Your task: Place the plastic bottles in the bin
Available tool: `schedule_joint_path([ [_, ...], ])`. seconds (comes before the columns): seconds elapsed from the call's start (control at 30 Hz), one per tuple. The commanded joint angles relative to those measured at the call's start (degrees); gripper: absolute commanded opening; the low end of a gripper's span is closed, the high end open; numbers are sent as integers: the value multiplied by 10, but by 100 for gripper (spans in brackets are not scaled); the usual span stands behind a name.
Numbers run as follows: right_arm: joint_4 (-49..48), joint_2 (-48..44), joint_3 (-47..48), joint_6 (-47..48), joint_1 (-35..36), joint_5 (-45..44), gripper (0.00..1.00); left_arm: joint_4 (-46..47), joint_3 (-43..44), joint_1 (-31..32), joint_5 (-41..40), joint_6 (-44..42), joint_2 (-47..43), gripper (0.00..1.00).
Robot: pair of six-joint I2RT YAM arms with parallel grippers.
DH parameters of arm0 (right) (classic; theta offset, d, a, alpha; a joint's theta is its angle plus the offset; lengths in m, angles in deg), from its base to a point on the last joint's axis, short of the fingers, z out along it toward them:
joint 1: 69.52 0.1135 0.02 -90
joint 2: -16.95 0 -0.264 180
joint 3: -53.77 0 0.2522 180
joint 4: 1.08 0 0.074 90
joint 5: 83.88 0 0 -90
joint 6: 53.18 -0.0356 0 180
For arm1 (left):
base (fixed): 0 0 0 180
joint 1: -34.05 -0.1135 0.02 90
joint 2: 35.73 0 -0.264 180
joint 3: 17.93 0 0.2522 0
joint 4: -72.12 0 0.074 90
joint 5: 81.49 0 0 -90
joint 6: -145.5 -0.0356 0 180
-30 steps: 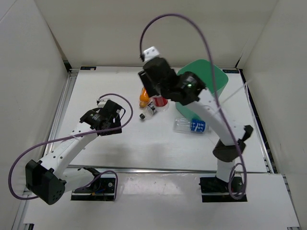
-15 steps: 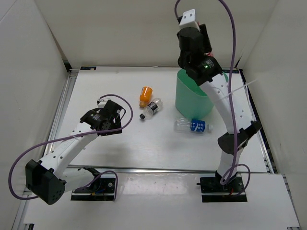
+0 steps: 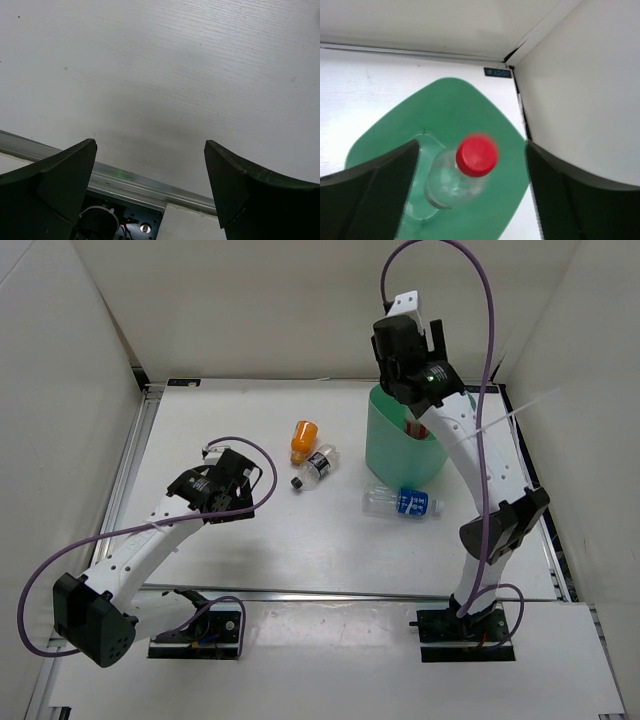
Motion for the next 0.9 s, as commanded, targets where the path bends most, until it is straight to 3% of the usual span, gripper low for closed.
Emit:
schedule_joint_path([
  [0.0,20,-48,1,-55,1,7,97,4,-3,3,-10,3,-11,100],
  [0.17,20,-77,-18,8,48,32,100,4,-9,3,-10,3,-11,100],
  [0.3,-15,-132,-135,138,176,37,100,4,-9,3,-10,3,-11,100],
  [0.43,-18,-136,-263,199,297,24,100,4,-9,3,-10,3,-11,100],
  [0.5,15,-105,-297,178,334,14,100,4,-9,3,-10,3,-11,100],
  [0.57,110,-64,-312,89,340,21,98,4,-9,3,-10,3,-11,100],
  [0.67,115,-58,-376,70,347,40,99,4,-9,3,-10,3,-11,100],
  [0.87,147,-40,-395,47,347,147,99,4,-9,8,-10,3,-11,100],
])
